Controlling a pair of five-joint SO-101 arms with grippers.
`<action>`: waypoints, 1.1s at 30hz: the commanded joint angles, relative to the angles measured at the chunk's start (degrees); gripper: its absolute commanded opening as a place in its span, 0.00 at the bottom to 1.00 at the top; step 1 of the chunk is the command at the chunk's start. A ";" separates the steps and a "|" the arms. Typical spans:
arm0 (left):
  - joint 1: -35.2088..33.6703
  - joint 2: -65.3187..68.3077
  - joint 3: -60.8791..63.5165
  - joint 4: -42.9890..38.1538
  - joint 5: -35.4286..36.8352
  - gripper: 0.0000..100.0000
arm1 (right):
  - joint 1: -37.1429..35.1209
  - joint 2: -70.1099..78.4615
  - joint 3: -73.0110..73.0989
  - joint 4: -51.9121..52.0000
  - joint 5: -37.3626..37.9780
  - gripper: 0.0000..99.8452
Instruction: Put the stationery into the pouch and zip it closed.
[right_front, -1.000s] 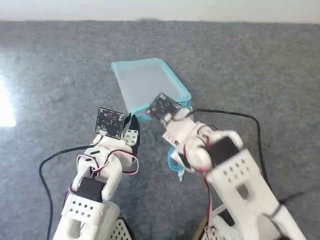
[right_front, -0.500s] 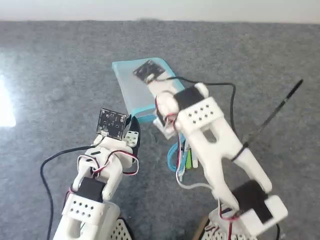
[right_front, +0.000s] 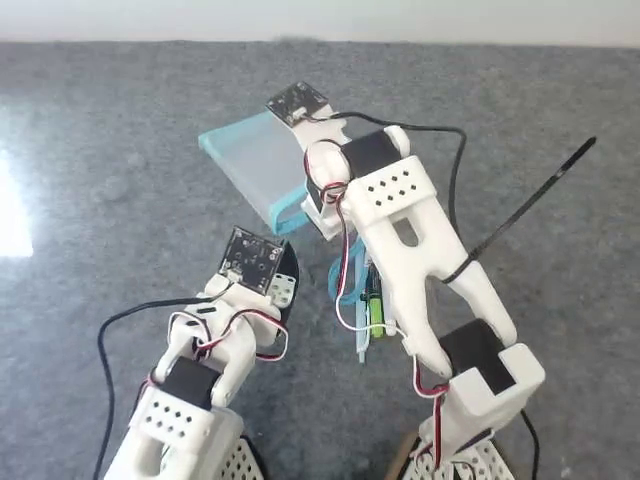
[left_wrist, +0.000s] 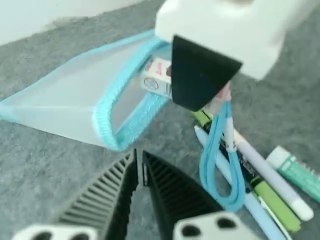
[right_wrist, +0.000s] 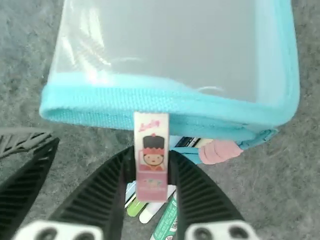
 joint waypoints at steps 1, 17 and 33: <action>0.44 -1.14 -0.75 -1.58 -0.88 0.01 | -1.80 -2.07 -3.87 0.40 -0.26 0.16; -8.44 -0.70 -2.24 0.18 2.64 0.02 | 0.57 -6.20 5.98 1.89 8.18 0.25; -9.41 -0.70 -2.15 0.44 2.64 0.06 | 12.09 -1.71 28.31 -30.55 0.00 0.25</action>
